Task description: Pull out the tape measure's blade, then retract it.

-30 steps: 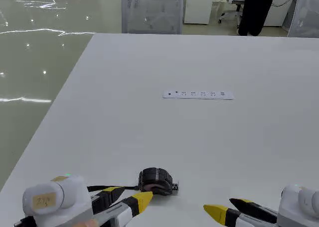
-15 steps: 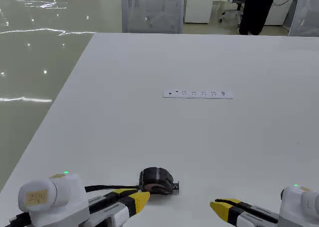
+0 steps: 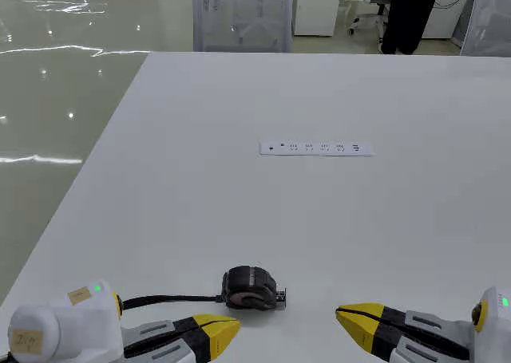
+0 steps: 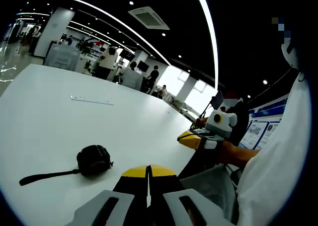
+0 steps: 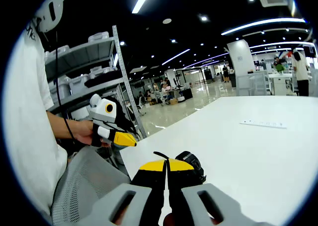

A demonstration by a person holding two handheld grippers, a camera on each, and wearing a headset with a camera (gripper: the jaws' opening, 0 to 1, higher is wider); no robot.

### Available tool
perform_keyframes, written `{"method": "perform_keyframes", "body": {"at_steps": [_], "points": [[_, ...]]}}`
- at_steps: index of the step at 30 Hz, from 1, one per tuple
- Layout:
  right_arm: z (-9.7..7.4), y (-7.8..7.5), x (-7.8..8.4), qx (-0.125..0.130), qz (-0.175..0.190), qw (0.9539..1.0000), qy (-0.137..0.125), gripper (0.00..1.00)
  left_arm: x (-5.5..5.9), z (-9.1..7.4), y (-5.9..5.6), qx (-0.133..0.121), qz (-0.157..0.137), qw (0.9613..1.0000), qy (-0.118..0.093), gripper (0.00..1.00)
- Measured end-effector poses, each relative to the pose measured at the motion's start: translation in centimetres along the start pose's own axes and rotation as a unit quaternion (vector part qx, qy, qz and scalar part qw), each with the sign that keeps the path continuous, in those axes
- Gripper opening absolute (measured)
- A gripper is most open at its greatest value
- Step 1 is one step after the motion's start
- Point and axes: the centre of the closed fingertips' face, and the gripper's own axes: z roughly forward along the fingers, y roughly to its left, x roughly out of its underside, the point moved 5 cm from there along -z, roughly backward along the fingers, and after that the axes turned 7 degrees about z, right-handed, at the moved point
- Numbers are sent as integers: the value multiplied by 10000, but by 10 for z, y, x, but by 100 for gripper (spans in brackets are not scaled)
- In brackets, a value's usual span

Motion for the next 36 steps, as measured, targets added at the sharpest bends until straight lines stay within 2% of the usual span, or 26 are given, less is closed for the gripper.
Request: {"method": "perform_keyframes", "body": {"at_steps": [1,2,3,4,5,6,7,8,9,12,14,15,16,17,19,20,22,25,26,27,28,29,30,32,35,36], "points": [[3,-1,-9,149,-126,9998,-82,0,-3,1,1,-61,89,9999,20,0],[5,3,-12,24,14,9999,-115,0,-5,2,3,-168,214,9996,-26,0],[5,4,-18,9,82,9999,-150,0,-10,5,6,-234,129,9994,-198,0],[5,2,-23,116,5,9995,-302,0,-13,7,5,-159,-61,9993,-340,0],[5,2,-28,82,-34,9992,-385,0,-17,8,2,-5,-143,9988,-466,0],[5,3,-33,28,16,9989,-467,0,-26,8,-2,124,62,9973,-719,0],[5,3,-37,36,32,9985,-551,0,-29,8,-4,102,201,9969,-754,0],[3,2,-40,51,22,9980,-629,0,-33,7,-7,162,469,9953,-832,0],[3,1,-42,54,6,9980,-634,1,-35,7,-8,120,543,9945,-885,0],[1,-1,-42,142,50,9976,-677,17,-38,4,-7,183,554,9932,-1007,5],[-2,-3,-37,174,12,9972,-730,22,-38,2,-3,187,633,9915,-1125,8],[-3,-5,-35,186,93,9971,-733,30,-37,1,-1,175,665,9907,-1177,10],[-4,-7,-31,238,378,9968,-661,37,-37,-1,3,56,571,9914,-1179,12],[-6,-8,-28,224,382,9974,-565,42,-36,-3,7,-89,420,9925,-1149,15],[-9,-9,-26,146,237,9983,-508,49,-36,-9,9,-275,695,9895,-1233,26],[-8,-15,-20,290,215,9987,-372,52,-34,-13,9,-357,783,9888,-1221,28],[-6,-19,-17,303,344,9985,-300,63,-30,-18,8,-320,717,9896,-1207,33],[-4,-16,-17,351,206,9987,-305,66,-21,-22,10,-344,738,9911,-1049,37],[-4,-19,-14,500,-20,9985,-232,66,-18,-23,12,-344,798,9906,-1057,38],[-3,-19,-11,528,-95,9984,-197,67,-17,-24,14,-370,835,9898,-1089,41],[-1,-21,-7,579,-14,9982,-143,68,-17,-24,17,-386,835,9896,-1108,41],[-3,-23,-4,644,67,9978,-173,69,-16,-23,19,-389,874,9900,-1033,40],[-6,-24,-6,649,282,9969,-342,70,-17,-23,20,-325,972,9897,-1001,39],[-12,-29,-5,759,305,9958,-404,72,-17,-24,29,-460,1017,9902,-841,39],[-21,-42,13,924,245,9954,-9,73,-15,-30,48,-763,1088,9885,-716,46],[-21,-43,15,936,247,9953,49,74,-15,-31,50,-781,1077,9886,-700,49]]}}
